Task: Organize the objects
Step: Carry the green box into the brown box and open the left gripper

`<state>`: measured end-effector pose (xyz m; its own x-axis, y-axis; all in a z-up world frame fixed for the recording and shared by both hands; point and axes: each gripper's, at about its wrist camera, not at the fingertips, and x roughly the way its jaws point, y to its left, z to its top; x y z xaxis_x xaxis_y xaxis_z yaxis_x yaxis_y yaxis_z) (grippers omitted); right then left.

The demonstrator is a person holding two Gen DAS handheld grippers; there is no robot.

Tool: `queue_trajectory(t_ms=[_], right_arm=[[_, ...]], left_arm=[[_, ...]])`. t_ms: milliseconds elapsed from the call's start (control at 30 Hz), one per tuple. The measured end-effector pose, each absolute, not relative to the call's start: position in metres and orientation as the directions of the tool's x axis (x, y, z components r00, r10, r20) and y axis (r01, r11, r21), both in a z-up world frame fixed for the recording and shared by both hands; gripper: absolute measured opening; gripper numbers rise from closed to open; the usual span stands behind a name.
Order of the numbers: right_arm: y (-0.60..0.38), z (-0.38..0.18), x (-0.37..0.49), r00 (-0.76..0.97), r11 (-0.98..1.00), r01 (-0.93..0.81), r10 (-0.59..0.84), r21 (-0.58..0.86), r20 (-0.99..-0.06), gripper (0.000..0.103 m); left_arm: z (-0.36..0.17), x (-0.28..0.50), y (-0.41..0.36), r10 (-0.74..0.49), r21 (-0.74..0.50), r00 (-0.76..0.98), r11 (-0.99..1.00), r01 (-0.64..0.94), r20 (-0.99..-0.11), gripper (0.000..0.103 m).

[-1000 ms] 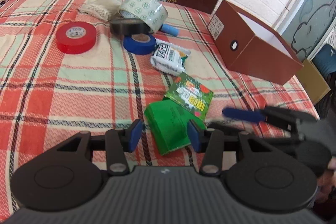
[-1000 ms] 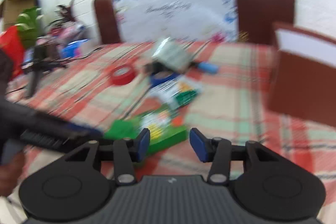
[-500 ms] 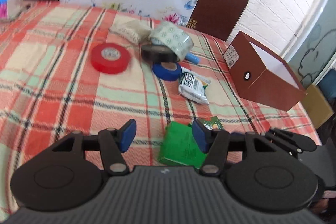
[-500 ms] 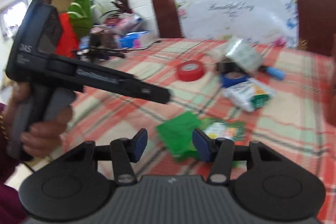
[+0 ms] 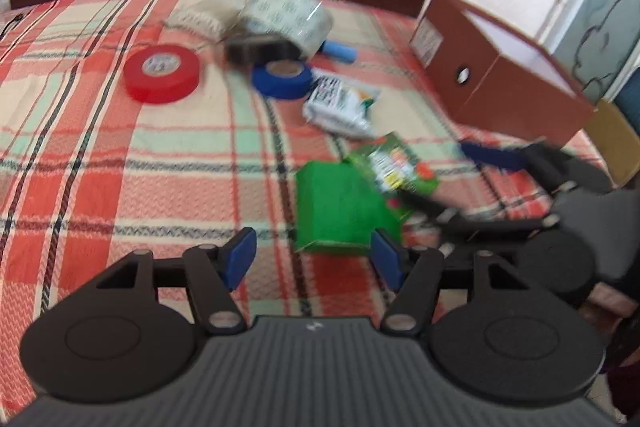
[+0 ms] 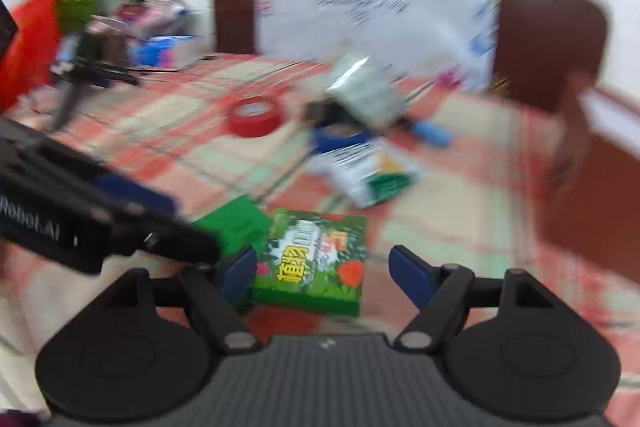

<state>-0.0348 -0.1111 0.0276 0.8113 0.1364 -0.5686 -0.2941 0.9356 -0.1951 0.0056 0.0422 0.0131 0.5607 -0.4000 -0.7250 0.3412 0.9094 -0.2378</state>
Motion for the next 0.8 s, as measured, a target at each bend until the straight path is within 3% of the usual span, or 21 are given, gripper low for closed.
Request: queue_trajectory(t_ms=[167,400,533,600,667,733,767,800], right_arm=[[-0.133,0.038,-0.039,0.812,0.952,-0.278,0.164,-0.125,-0.560,0.070],[-0.118,0.042,-0.057,0.743,0.900,-0.430,0.310,-0.069,-0.593,0.070],[-0.109,0.042,-0.060,0.639,0.858,-0.507,0.435,0.077,-0.634,0.068],[-0.102,0.038,-0.055,0.618,0.860,-0.498,0.440,0.109,-0.652,0.068],[-0.096,0.030,-0.047,0.582,0.854,-0.498,0.460,0.154,-0.671,0.066],[-0.092,0.023,-0.040,0.574,0.859,-0.486,0.455,0.164,-0.681,0.067],[-0.092,0.022,-0.038,0.585,0.863,-0.477,0.451,0.164,-0.674,0.067],[-0.094,0.022,-0.037,0.593,0.868,-0.467,0.449,0.168,-0.668,0.069]], left_arm=[[0.020,0.004,0.047,-0.436,-0.281,0.566,0.896,0.343,-0.699,0.065],[0.035,0.011,0.044,-0.446,-0.264,0.593,0.890,0.372,-0.670,0.067],[0.042,0.024,0.041,-0.487,-0.245,0.640,0.868,0.433,-0.595,0.085],[0.036,0.034,0.034,-0.525,-0.250,0.624,0.842,0.477,-0.579,0.085],[0.025,0.047,0.028,-0.582,-0.299,0.556,0.801,0.519,-0.594,0.083],[0.014,0.052,0.022,-0.608,-0.343,0.497,0.779,0.526,-0.619,0.073],[0.012,0.049,0.021,-0.594,-0.327,0.512,0.790,0.519,-0.621,0.062],[0.013,0.042,0.022,-0.585,-0.306,0.528,0.795,0.524,-0.615,0.057]])
